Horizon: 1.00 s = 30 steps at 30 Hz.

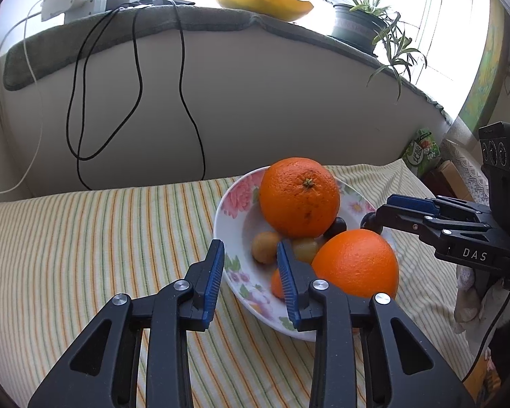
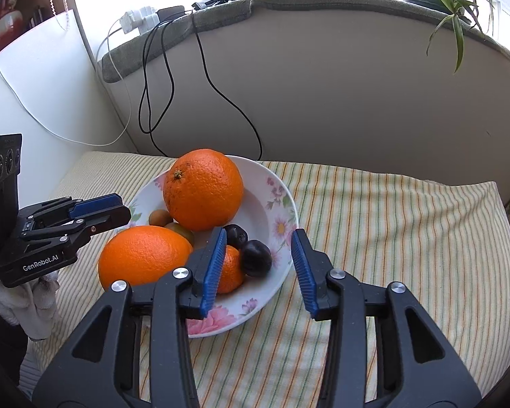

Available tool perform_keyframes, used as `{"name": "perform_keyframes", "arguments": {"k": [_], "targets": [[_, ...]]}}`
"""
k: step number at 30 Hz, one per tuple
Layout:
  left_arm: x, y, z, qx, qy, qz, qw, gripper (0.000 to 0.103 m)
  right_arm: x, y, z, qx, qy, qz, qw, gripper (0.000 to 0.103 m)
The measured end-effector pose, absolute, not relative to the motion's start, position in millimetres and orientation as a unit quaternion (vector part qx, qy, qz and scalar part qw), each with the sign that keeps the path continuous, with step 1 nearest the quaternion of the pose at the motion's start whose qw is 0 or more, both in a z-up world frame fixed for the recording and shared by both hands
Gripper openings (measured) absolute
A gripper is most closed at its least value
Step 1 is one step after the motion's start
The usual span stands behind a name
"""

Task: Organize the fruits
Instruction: 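Open the left tool to drop the kiwi while the right tool releases the plum into the plate, then move the left tool to the tangerine while the right tool approaches the brown kiwi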

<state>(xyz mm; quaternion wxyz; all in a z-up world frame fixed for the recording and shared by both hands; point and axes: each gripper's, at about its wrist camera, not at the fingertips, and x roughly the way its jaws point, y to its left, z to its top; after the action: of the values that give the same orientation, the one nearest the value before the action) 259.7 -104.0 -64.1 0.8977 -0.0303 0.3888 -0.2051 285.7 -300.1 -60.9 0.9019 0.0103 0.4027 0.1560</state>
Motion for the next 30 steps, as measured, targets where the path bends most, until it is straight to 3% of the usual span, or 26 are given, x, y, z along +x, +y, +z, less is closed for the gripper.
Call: {"name": "perform_keyframes", "arguments": {"k": [6, 11, 14, 30], "targets": [[258, -102, -63, -0.033, 0.388, -0.2, 0.899, 0.037, 282, -301, -56, 0.012, 0.393, 0.149, 0.907, 0.069], [254, -98, -61, -0.033, 0.387, -0.192, 0.901, 0.057, 277, -301, -52, 0.014, 0.385, 0.145, 0.911, 0.084], [251, -95, -58, -0.034, 0.387, -0.18, 0.904, 0.071, 274, -301, -48, 0.012, 0.383, 0.141, 0.913, 0.086], [210, -78, -34, -0.01, 0.362, -0.157, 0.919, 0.071, 243, -283, -24, 0.001, 0.36, 0.142, 0.922, 0.087]]}}
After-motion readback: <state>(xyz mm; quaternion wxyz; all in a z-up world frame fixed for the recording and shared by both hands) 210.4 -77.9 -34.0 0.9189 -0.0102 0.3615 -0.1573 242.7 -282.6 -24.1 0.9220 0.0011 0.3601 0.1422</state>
